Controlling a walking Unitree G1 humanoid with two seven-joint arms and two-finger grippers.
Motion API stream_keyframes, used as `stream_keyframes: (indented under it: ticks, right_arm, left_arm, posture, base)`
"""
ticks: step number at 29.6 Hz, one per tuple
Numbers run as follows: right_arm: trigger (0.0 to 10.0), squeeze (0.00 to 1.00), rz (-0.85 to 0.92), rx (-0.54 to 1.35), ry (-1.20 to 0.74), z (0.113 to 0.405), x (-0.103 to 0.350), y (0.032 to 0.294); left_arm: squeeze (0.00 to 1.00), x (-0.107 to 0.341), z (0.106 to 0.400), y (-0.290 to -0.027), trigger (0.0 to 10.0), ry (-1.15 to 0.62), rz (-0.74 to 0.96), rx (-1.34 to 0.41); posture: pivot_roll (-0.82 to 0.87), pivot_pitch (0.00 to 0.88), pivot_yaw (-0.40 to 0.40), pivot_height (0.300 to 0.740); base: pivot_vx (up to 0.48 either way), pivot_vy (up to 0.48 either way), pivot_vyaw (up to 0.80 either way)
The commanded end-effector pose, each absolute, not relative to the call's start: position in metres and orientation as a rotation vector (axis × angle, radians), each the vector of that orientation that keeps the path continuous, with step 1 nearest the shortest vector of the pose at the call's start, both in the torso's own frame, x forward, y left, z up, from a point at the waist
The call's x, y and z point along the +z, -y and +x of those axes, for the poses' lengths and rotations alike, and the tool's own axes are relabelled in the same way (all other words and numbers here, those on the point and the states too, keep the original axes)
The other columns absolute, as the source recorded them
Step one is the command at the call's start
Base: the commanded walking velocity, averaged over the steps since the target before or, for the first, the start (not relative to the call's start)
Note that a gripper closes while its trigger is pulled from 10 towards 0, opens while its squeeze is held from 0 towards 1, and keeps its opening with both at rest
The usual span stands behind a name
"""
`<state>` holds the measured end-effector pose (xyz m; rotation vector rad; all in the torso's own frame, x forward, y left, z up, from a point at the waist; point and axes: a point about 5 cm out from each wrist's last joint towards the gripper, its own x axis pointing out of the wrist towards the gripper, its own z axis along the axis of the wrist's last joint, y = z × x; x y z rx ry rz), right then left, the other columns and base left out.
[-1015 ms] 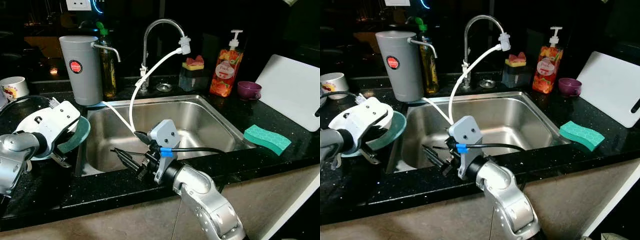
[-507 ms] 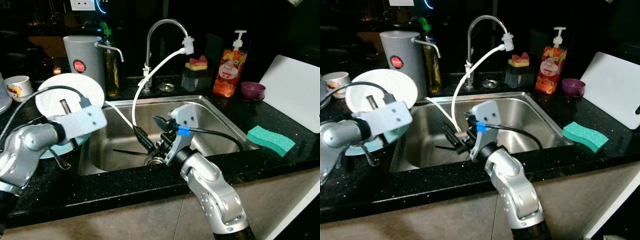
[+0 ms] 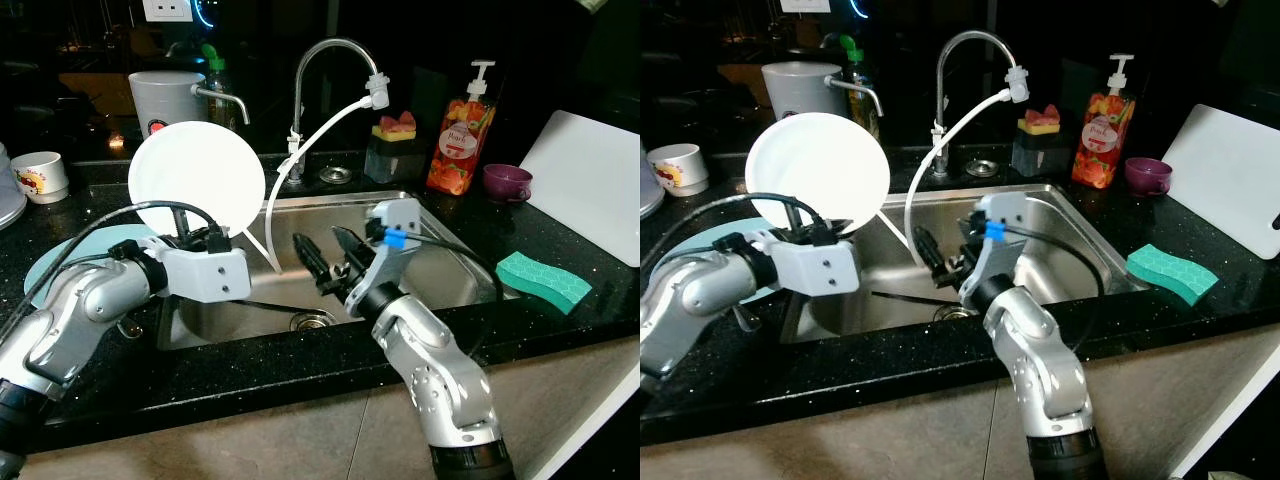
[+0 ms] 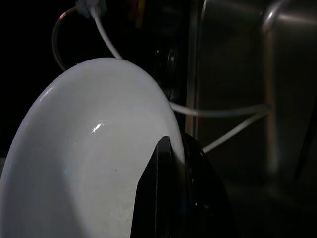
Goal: Kitchen organization
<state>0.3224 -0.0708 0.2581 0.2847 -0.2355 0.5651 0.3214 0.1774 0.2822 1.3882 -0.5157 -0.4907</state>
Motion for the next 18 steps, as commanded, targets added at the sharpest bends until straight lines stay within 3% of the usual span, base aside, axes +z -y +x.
stream_keyframes:
  ticks: [1, 9, 18]
  right_arm:
    - [10.0, 0.0, 0.348, 0.58, 0.22, 0.323, 0.259, 0.073]
    - [10.0, 0.0, 0.503, 0.64, 0.247, 0.319, 0.269, 0.076]
    - [10.0, 0.0, 0.519, 0.672, 0.248, 0.317, 0.27, 0.074]
  left_arm:
    - [0.0, 0.275, 0.319, -0.172, 10.0, 0.539, 1.399, -0.523]
    - [0.0, 0.263, 0.309, -0.157, 10.0, 0.652, 1.379, -0.63]
    - [0.0, 0.253, 0.302, -0.142, 10.0, 0.698, 1.339, -0.714]
  posture:
    - [0.12, 0.067, -0.036, 0.74]
    - [0.12, 0.067, -0.036, 0.74]
    - [0.12, 0.066, -0.036, 0.74]
  base:
    - [0.0, 0.0, 0.0]
    - [0.0, 0.0, 0.0]
    - [0.0, 0.0, 0.0]
